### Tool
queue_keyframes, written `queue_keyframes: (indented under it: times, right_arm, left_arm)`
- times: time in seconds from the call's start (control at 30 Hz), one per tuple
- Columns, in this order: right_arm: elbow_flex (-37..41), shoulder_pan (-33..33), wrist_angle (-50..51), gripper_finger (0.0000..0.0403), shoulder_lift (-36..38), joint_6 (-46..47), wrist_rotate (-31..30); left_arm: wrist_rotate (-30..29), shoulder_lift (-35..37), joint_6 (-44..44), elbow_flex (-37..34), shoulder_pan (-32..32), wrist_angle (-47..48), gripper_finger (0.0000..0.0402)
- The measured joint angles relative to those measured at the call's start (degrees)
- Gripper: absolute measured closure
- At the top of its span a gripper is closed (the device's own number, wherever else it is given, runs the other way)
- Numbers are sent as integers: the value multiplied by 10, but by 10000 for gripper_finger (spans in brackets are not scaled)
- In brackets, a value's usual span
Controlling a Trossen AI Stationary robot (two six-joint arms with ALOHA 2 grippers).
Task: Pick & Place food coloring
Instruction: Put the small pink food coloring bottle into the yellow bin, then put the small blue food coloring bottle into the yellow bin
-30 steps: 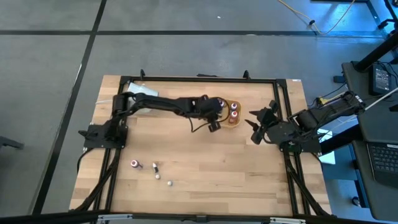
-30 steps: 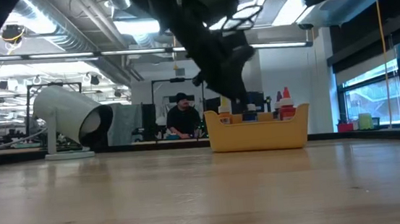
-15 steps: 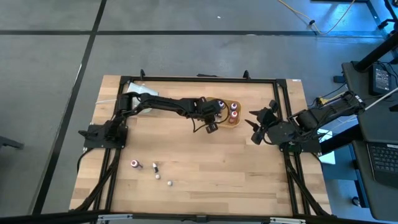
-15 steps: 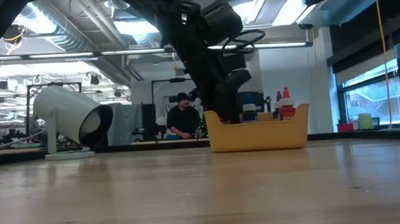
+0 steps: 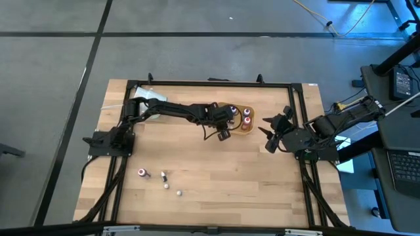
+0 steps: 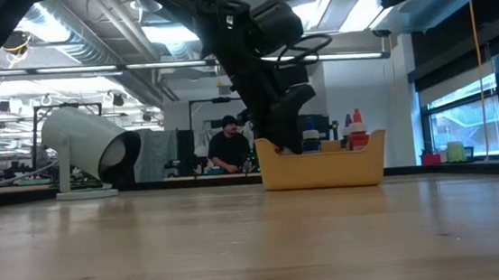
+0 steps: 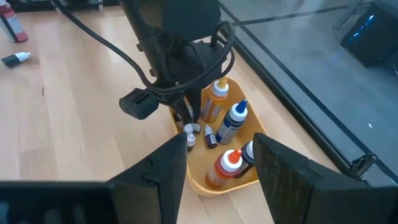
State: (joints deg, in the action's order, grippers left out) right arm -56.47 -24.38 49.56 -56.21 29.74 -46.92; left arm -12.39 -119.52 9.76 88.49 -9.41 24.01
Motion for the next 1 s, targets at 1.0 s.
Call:
queue_keyframes:
  times: [1.0]
  right_arm:
    - [0,0,-27,219,-3,17,-1]
  left_arm:
    - [74,213,145,0,159,389,307]
